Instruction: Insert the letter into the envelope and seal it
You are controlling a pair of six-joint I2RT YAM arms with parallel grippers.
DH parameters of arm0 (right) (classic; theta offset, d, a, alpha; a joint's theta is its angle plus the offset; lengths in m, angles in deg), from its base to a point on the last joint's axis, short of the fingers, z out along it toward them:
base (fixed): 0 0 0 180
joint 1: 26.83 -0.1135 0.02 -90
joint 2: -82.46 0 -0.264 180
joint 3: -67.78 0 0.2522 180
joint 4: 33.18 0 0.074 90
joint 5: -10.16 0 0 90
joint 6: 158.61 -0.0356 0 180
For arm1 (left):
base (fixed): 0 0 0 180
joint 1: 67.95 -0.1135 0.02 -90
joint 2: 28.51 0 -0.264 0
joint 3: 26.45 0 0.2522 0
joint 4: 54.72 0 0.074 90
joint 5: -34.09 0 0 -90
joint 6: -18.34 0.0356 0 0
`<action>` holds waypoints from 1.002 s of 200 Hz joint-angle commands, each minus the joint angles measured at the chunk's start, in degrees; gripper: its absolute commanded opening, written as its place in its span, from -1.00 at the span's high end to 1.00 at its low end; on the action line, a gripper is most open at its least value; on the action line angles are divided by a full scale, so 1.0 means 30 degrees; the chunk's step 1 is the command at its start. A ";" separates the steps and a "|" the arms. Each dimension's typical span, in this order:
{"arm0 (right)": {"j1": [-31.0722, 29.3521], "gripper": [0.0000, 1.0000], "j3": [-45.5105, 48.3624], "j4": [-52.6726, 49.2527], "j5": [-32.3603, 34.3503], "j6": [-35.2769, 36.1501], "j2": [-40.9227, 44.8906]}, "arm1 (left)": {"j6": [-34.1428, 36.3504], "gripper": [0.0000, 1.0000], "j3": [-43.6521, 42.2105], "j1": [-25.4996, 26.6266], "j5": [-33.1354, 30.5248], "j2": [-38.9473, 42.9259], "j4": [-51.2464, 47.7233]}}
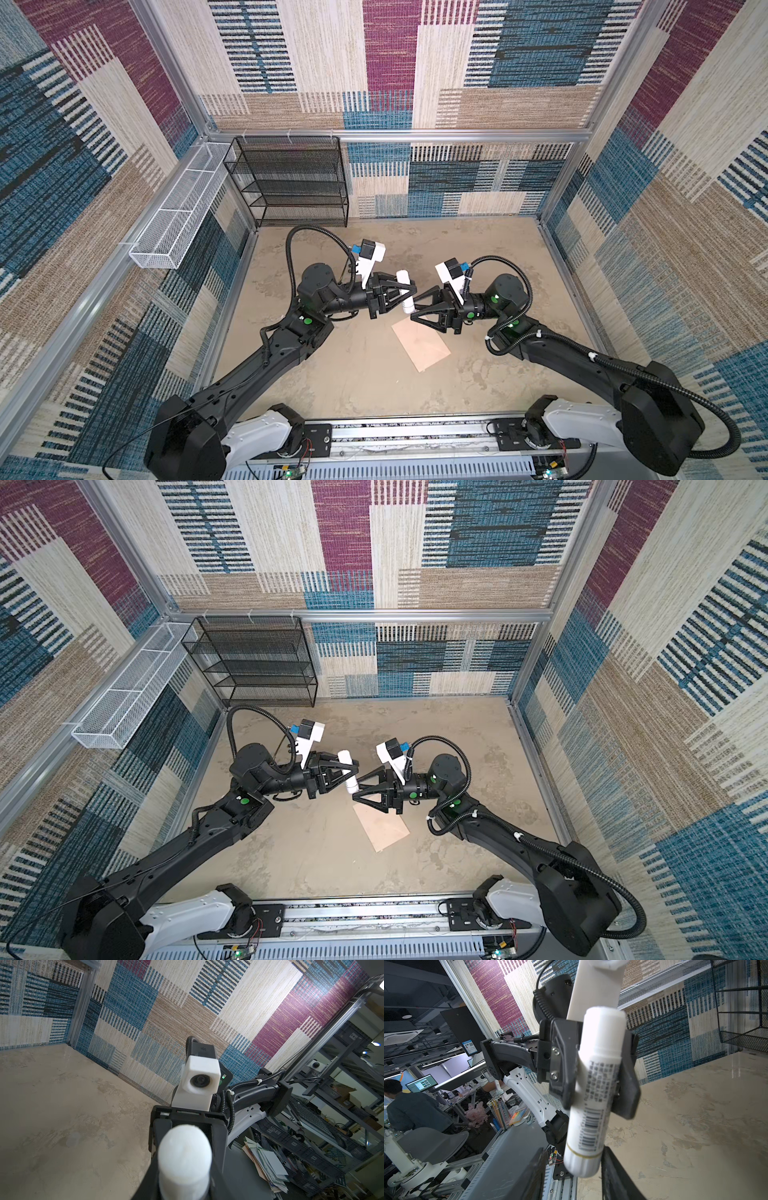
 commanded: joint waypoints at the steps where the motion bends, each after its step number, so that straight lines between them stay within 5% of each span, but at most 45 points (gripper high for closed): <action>1: -0.0065 0.22 -0.0225 0.1462 -0.0761 -0.0590 -0.0126 | -0.0096 1.00 0.0110 0.0024 -0.0150 -0.0142 0.1077; 70: -0.0065 0.49 -0.0339 0.1016 -0.0397 -0.0348 0.0148 | 0.0617 1.00 0.0240 0.0184 -0.0546 -0.0244 0.0046; 100: -0.0080 0.53 -0.0529 -0.0774 0.0945 0.0586 0.1019 | 0.2172 1.00 0.0485 0.0498 -0.3035 -0.0049 -0.2740; 154: -0.1559 0.59 -0.1401 -0.6393 0.7479 0.4321 0.3380 | 0.3367 1.00 0.0933 0.1564 -1.0609 -0.0067 -0.6493; 200: -0.4430 0.63 -0.2462 -0.8709 1.4216 0.6553 0.3779 | 0.3486 1.00 0.1090 0.2797 -1.3589 -0.0606 -0.7053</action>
